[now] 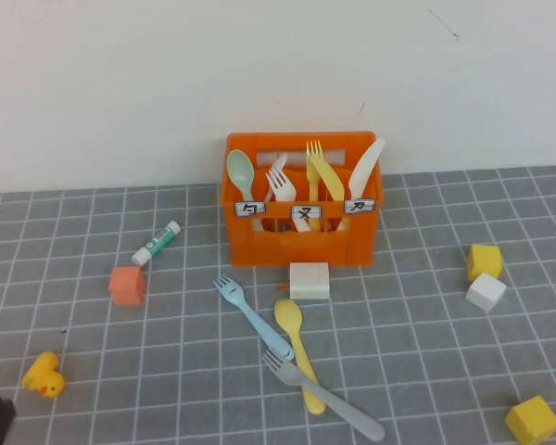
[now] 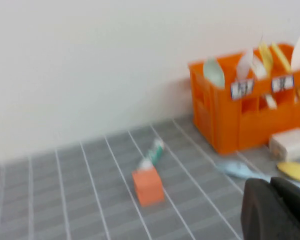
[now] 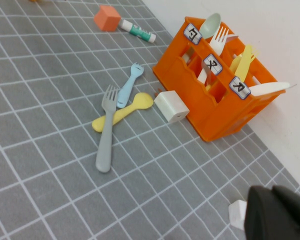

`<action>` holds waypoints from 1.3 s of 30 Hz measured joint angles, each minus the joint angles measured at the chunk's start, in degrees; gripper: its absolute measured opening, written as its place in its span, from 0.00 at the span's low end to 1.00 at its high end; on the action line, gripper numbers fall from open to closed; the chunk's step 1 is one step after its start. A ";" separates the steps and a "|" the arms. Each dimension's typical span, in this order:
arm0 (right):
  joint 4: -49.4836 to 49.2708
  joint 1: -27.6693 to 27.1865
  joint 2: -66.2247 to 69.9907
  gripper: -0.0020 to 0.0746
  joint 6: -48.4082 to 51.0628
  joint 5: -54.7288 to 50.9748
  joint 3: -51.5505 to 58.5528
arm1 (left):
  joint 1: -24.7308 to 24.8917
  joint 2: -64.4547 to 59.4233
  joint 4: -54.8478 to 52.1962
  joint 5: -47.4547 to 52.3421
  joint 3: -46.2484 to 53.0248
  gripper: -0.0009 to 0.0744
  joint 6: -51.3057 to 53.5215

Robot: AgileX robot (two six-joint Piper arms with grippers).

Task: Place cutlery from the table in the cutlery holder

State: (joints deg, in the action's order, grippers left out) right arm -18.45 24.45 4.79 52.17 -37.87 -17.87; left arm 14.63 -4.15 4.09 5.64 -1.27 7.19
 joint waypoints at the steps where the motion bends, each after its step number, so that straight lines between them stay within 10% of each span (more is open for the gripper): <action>1: 0.00 0.00 0.00 0.02 0.00 0.00 0.00 | 0.00 0.00 -0.32 -0.57 1.39 0.01 -1.93; 39: -0.12 0.00 -0.05 0.02 0.00 -0.33 0.00 | -3.36 4.80 -4.09 13.12 2.66 0.01 -13.22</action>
State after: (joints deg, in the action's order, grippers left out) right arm -18.57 24.45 4.74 52.17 -38.20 -17.87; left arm 11.27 0.65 0.00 18.76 1.39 -6.02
